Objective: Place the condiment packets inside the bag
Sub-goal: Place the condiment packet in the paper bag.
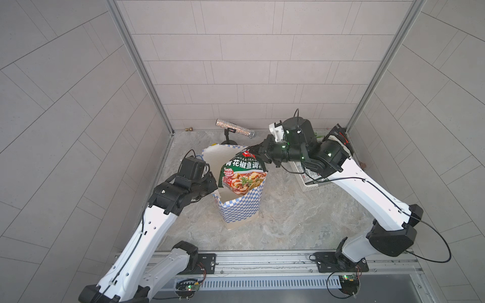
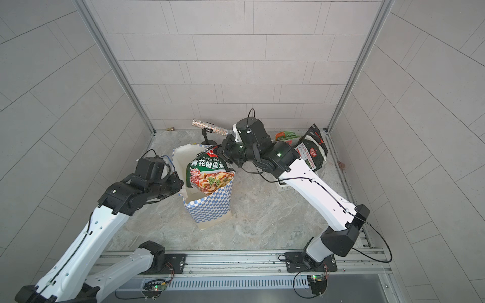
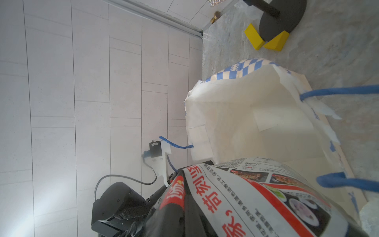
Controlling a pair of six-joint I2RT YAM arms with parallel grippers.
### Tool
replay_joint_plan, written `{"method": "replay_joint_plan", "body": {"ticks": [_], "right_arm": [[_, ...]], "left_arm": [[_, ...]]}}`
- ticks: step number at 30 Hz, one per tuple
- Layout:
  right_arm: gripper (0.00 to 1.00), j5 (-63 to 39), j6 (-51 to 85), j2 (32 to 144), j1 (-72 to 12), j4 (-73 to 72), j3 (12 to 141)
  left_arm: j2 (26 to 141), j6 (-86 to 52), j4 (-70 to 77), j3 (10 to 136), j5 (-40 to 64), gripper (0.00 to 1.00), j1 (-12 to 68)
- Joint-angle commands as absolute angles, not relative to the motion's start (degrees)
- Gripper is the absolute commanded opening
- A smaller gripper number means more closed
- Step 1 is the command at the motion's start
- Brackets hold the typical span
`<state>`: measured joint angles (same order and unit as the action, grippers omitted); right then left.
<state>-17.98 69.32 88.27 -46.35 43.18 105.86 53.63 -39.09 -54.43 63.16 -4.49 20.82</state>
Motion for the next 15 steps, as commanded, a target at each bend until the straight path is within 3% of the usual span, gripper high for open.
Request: {"method": "replay_joint_plan", "body": {"ticks": [1,5,15], "right_arm": [[0.0,-31.32,58.63,93.91,-46.68,38.24,105.39],[0.0,-37.19,45.41,98.53,-47.21,42.67,108.43],[0.0,-32.81,21.22,92.28,-48.6,52.09,106.19]], "left_arm": [[53.53,-36.66,-53.55,63.01,-1.66,0.0,21.18],[53.7,-32.83,-56.81,65.25,-3.05,0.0,21.18],[52.98,-30.23,-54.48,62.11,-2.58,0.0,21.18]]}}
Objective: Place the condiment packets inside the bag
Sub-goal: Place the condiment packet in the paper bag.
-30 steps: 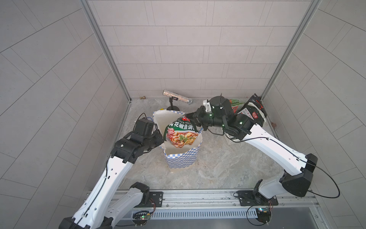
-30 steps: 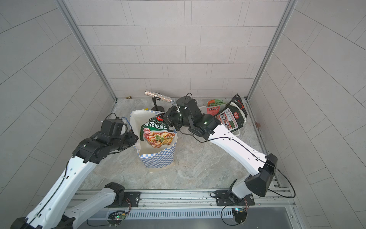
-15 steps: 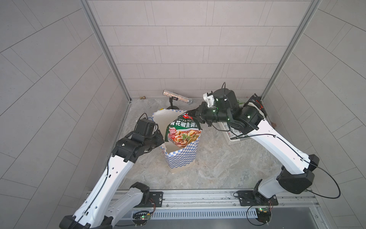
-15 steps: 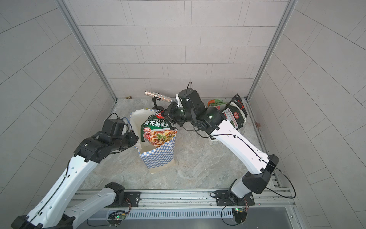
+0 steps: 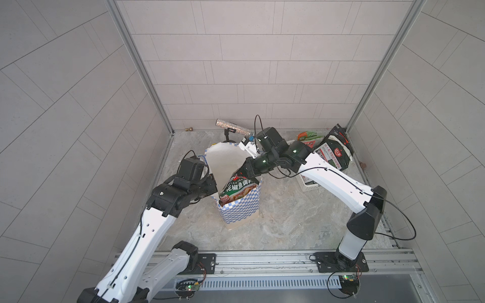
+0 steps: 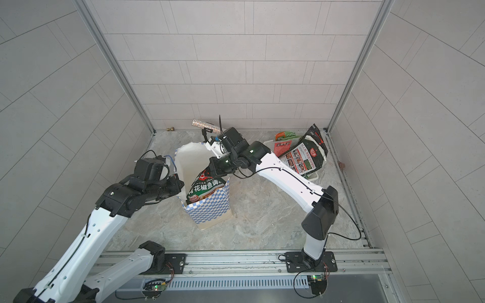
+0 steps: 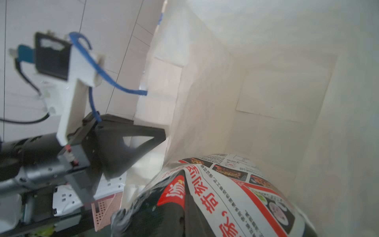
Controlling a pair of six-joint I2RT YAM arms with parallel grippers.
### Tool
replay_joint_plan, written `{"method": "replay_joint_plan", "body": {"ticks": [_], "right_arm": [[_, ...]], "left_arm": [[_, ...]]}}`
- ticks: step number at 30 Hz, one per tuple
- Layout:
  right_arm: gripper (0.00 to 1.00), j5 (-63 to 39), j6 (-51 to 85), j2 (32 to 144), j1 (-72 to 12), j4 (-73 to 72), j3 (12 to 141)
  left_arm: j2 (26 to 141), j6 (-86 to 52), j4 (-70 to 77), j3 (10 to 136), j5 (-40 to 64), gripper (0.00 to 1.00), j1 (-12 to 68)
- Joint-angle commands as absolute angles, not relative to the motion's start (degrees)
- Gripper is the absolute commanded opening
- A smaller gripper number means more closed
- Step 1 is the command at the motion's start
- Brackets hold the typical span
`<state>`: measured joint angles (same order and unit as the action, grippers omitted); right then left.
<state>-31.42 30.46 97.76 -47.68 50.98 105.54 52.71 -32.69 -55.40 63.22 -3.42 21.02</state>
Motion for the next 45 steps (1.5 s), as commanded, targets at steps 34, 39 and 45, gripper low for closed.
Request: {"method": "replay_joint_plan", "body": {"ticks": [34,39,45], "right_arm": [[0.3,-20.43,5.91,100.93,-58.29,73.8,113.31],[0.63,-14.59,8.46,94.11,-57.92,69.36,113.17],[0.81,-7.5,14.19,79.57,-47.15,62.56,106.55]], "left_arm": [[59.2,-21.45,-50.16,63.35,8.37,0.0,21.27],[58.75,-20.79,-50.09,62.72,8.86,0.0,21.27],[58.62,-20.9,-49.93,62.15,8.66,0.0,21.27]]}}
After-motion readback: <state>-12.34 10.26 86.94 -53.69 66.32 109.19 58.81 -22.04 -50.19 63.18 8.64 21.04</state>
